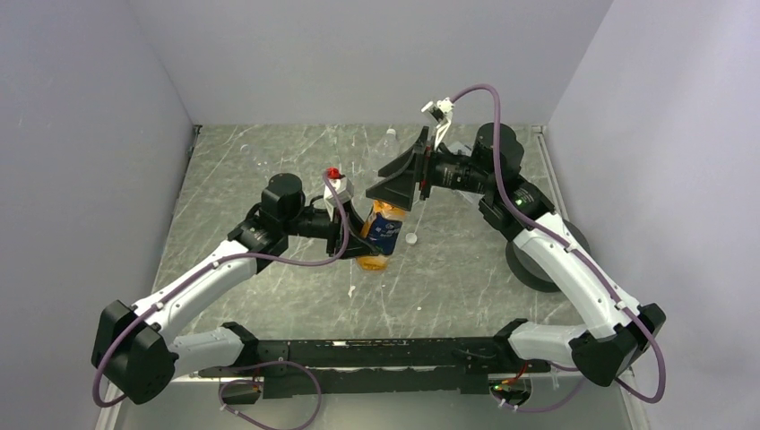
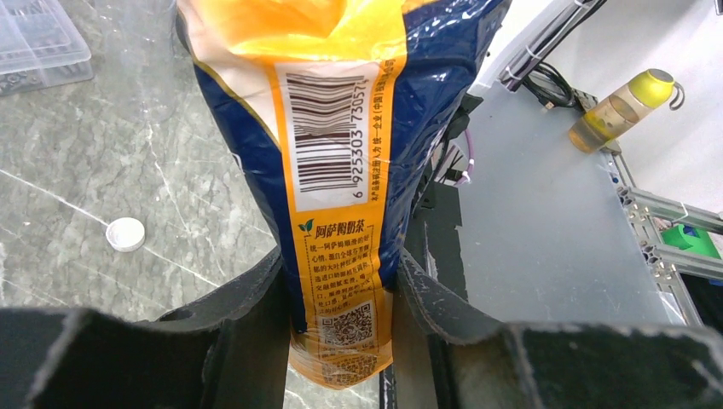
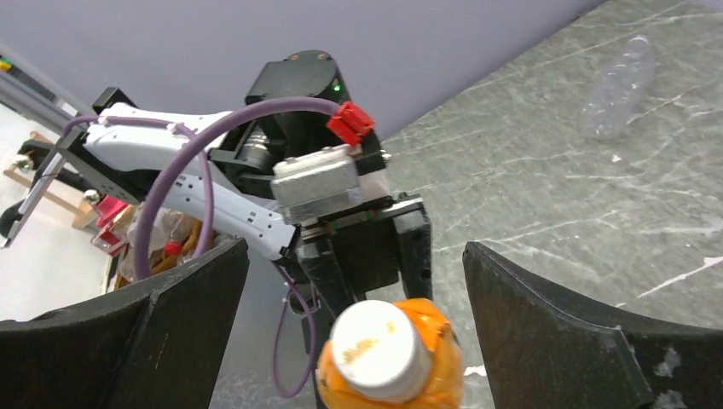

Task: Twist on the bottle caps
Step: Screw the bottle cap onto the plastic bottle.

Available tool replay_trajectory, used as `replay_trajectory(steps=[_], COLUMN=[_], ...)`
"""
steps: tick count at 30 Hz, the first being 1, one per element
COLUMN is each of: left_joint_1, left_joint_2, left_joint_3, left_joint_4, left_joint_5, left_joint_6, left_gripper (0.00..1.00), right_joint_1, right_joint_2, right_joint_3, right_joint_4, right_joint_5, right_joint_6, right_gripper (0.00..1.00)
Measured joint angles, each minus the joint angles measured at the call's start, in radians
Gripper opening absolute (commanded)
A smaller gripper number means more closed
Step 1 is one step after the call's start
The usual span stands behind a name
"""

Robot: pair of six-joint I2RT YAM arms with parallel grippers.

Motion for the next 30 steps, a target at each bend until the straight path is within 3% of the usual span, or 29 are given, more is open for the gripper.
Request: replay_trajectory(steps=[30], left_joint_1=[0.067], left_joint_2=[0.023], left_joint_3=[-0.121], left_joint_4=[0.226], left_joint_5=[0.019], left_joint_6=[-0.149], left_gripper=[0.0], right_joint_1=[0.064], right_joint_2=[0.018], right_joint_3=[0.006], right_joint_4=[-0.018], right_joint_5=[0.034], right_joint_6=[-0.066], right_gripper=[1.0])
